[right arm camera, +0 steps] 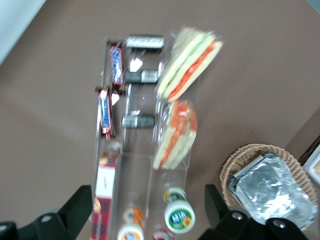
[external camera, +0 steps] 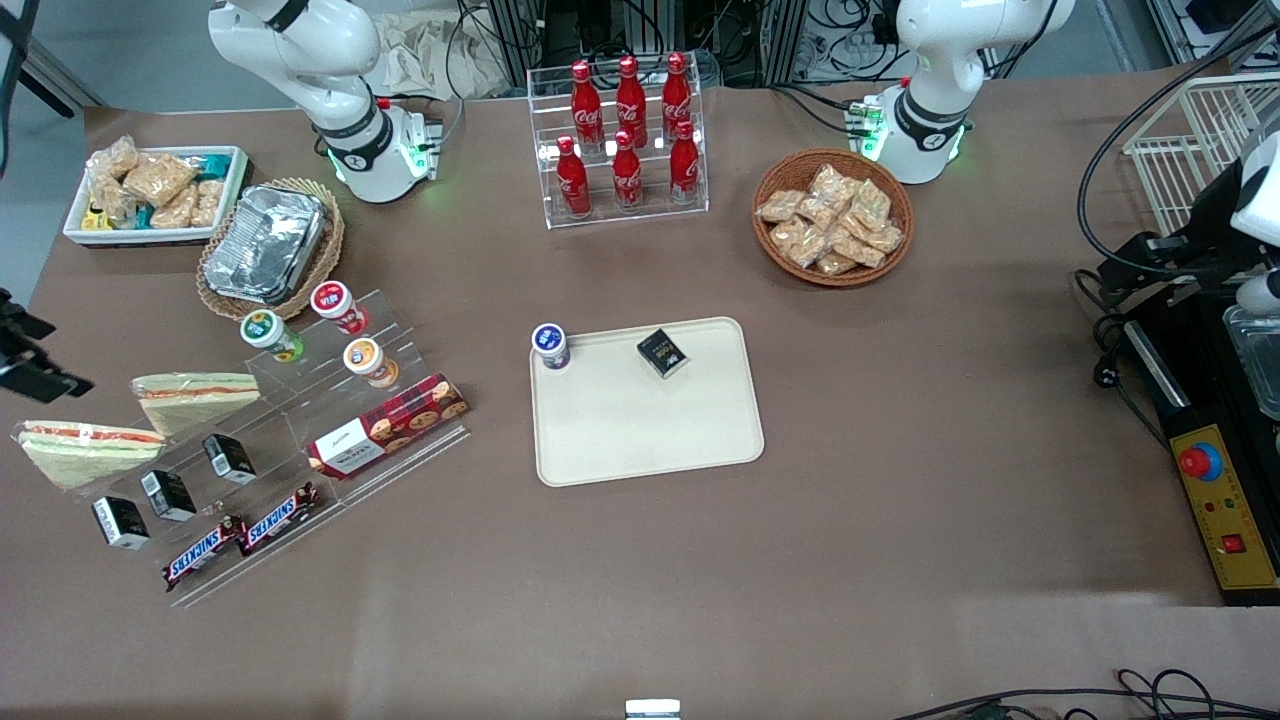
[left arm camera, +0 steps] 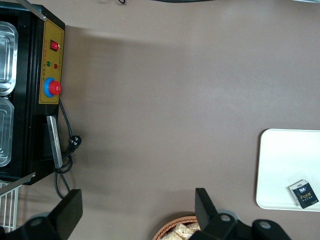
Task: Place sandwich on tray
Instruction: 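Lower the right gripper and grasp the wrapped sandwich in the rack, then lift the wrapped sandwich out of the rack with the right gripper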
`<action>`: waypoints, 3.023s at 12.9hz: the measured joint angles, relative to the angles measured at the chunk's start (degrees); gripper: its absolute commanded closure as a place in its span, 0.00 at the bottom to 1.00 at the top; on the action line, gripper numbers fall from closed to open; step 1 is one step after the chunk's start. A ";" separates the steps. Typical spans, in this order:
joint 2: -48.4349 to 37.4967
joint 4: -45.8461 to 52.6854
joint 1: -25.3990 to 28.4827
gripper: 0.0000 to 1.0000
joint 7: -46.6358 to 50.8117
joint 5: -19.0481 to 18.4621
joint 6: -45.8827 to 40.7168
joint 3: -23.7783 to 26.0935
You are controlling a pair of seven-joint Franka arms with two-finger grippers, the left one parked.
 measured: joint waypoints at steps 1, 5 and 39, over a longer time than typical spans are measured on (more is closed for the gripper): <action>0.59 -0.01 -1.18 0.00 3.96 -0.66 1.29 -0.09; 5.18 -0.09 -3.30 0.00 20.56 -6.21 6.08 -0.28; 12.13 3.80 -3.69 1.00 7.23 4.35 17.98 2.60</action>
